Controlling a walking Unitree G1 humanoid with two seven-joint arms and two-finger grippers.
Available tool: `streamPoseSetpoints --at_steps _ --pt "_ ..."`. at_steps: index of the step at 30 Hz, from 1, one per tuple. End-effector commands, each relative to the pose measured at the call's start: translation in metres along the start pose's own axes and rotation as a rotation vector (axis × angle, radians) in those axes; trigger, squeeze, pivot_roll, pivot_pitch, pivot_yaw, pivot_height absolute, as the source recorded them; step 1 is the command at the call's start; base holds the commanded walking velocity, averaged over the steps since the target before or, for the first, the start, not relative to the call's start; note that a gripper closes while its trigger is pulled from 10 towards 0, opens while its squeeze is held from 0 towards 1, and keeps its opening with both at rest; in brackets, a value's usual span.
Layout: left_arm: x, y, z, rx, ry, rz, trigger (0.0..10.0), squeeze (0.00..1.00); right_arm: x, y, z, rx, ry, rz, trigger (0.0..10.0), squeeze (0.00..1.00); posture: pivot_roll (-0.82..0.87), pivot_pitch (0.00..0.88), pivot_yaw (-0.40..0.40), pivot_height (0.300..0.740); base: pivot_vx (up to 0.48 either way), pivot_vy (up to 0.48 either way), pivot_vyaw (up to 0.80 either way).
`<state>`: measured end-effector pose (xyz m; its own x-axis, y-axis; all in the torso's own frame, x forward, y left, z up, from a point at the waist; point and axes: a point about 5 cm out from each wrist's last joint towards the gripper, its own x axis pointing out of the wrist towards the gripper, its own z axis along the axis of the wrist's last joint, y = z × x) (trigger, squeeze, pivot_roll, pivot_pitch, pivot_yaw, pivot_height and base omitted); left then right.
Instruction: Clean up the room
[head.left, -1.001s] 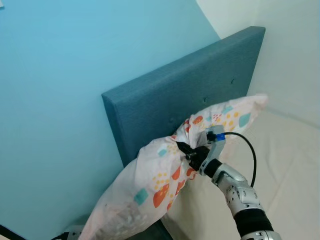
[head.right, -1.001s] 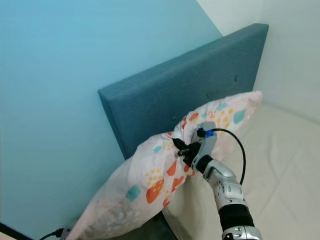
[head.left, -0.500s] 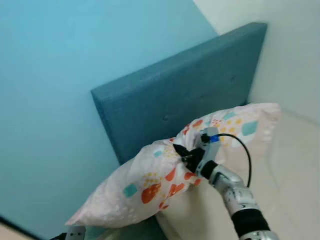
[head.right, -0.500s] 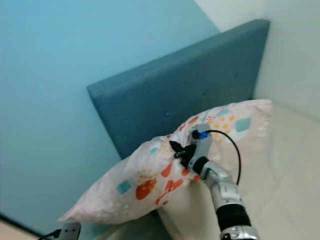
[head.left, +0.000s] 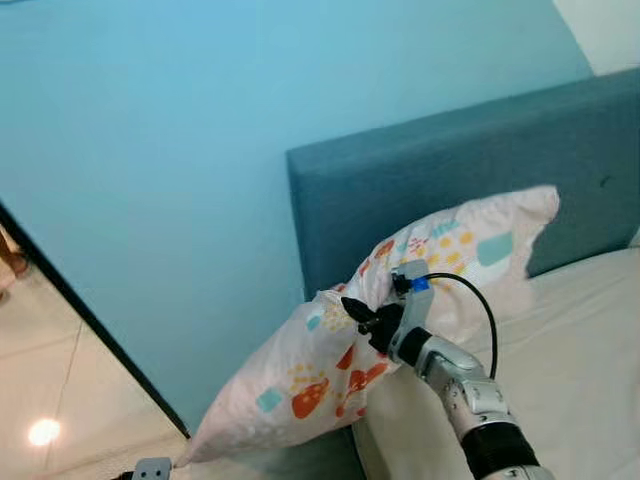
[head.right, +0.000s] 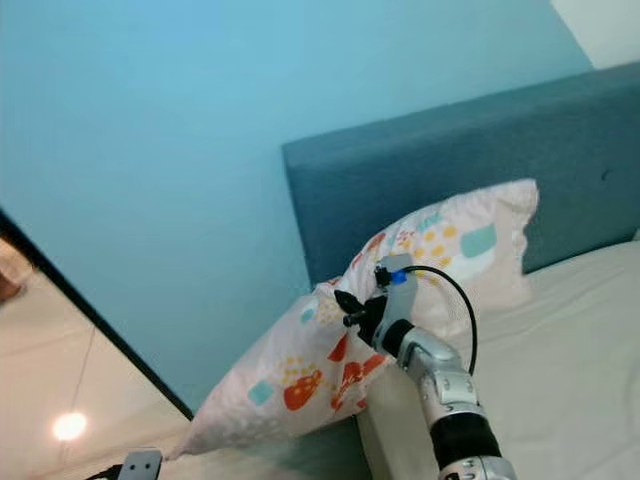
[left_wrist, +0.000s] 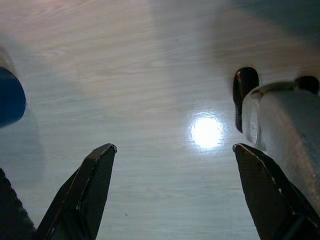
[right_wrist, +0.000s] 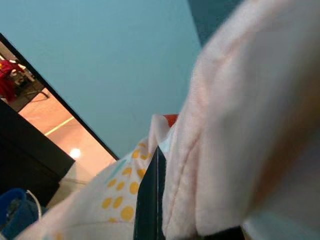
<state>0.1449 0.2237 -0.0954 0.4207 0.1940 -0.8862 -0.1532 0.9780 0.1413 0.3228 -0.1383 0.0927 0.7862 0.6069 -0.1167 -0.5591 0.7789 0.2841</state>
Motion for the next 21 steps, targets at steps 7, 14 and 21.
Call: streamPoseSetpoints --at_steps 7,14,21 --pt "0.000 0.002 -0.001 0.028 0.007 -0.004 10.0 0.00 0.006 -0.002 0.020 -0.028 -0.087 -0.031 10.0 0.00 -0.09 0.050 0.061 0.740 0.000 0.000 0.00" --pt "0.000 0.001 0.002 0.050 -0.003 -0.010 10.0 0.00 0.003 -0.008 0.025 -0.016 -0.124 -0.076 10.0 0.00 -0.09 0.048 0.066 0.740 0.000 -0.349 0.00" --pt "0.000 0.003 0.003 0.040 -0.006 0.009 10.0 0.00 0.001 -0.012 0.023 -0.016 -0.120 -0.098 10.0 0.00 -0.09 0.054 0.066 0.740 0.000 -0.198 0.00"
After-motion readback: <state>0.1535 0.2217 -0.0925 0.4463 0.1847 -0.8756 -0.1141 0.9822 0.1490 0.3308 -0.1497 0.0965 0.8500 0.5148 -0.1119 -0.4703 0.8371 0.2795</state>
